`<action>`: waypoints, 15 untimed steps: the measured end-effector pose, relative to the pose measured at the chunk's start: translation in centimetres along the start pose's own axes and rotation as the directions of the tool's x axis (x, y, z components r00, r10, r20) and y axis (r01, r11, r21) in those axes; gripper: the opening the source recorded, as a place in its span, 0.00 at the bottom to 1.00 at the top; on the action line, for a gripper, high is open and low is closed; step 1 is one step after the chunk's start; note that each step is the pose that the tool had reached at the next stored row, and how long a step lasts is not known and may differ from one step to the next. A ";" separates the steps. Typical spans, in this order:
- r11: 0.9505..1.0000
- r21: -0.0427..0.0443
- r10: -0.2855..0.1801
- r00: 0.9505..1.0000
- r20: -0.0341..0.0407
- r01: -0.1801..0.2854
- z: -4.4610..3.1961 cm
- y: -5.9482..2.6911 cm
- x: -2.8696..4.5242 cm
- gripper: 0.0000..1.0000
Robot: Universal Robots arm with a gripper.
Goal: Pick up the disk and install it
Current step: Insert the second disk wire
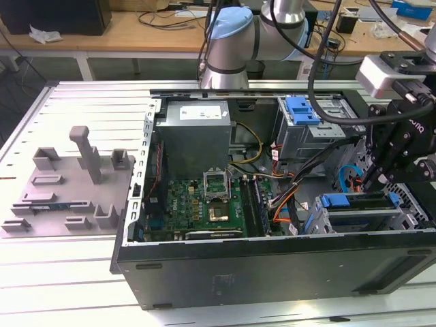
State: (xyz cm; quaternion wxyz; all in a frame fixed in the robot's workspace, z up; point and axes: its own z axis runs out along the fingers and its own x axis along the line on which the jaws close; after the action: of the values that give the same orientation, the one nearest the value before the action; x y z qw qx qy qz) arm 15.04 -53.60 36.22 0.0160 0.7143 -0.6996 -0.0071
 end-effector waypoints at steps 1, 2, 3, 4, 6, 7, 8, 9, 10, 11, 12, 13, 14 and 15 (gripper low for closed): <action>1.000 0.000 0.000 1.000 0.000 0.000 0.00 0.00 0.00 0.16; 1.000 0.000 -0.001 1.000 0.000 0.001 0.00 0.00 0.00 0.16; 1.000 0.000 -0.001 1.000 0.000 0.001 0.00 0.00 -0.01 0.16; 1.000 0.000 -0.002 1.000 0.000 0.002 0.00 0.00 -0.08 0.16; 1.000 0.000 -0.005 1.000 0.000 0.005 0.00 0.00 -0.21 0.16; 1.000 0.000 -0.006 1.000 0.000 0.006 0.01 -0.01 -0.24 0.16; 1.000 0.000 -0.007 1.000 0.000 0.007 0.01 -0.01 -0.25 0.16; 1.000 0.000 -0.008 1.000 0.000 0.008 0.02 -0.01 -0.25 0.16; 1.000 0.000 -0.009 1.000 0.000 0.009 0.04 -0.01 -0.26 0.16; 1.000 0.000 -0.011 1.000 0.000 0.011 0.16 -0.01 -0.27 0.16; 1.000 0.000 -0.013 1.000 -0.001 0.013 0.27 -0.02 -0.27 0.16; 1.000 0.000 -0.014 1.000 -0.001 0.014 0.32 -0.02 -0.27 0.16; 1.000 0.000 -0.015 1.000 -0.001 0.015 0.37 -0.02 -0.27 0.16; 1.000 0.000 -0.015 1.000 -0.001 0.015 0.41 -0.02 -0.27 0.16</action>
State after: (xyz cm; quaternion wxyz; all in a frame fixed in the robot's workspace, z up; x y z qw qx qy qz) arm 15.04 -53.34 35.80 0.0160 0.7197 -0.6941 -0.0070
